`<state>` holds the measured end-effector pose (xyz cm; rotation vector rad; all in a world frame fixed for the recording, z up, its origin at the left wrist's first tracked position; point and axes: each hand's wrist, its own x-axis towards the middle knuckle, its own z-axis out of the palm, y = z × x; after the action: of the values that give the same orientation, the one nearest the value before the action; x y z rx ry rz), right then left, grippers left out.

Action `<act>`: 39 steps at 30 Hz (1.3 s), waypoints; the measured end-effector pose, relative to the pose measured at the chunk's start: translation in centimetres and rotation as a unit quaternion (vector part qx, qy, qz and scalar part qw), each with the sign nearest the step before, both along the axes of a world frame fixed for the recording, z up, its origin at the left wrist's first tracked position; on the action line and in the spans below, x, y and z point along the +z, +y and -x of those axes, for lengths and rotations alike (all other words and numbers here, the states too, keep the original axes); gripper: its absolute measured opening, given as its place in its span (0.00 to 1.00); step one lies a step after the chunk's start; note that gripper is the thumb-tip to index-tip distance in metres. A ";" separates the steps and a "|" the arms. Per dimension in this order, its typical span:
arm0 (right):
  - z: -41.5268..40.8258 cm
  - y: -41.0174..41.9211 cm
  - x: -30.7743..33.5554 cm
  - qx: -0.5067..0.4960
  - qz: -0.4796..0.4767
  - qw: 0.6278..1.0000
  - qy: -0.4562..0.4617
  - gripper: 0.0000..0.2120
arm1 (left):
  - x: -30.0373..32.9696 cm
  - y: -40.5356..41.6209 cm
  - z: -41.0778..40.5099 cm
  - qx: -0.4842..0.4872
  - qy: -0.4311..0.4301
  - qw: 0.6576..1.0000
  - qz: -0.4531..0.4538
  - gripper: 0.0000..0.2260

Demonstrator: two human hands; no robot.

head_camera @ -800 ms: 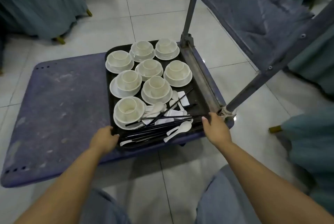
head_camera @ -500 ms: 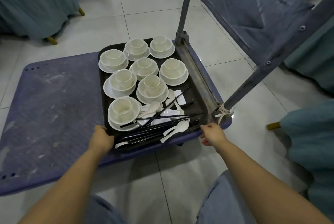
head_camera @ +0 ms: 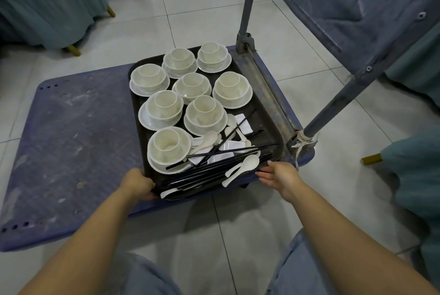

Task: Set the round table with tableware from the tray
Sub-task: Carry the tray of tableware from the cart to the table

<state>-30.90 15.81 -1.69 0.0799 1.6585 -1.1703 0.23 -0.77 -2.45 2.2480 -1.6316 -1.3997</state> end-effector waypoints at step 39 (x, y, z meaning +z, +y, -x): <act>-2.7 0.4 0.6 0.053 -0.070 0.996 0.013 0.32 | -0.4 13.3 -0.5 0.038 0.097 0.956 -0.273 0.03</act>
<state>-28.17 16.23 -1.11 0.0643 1.7454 -0.9777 0.71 12.52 -2.81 2.2796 -1.1860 -2.1805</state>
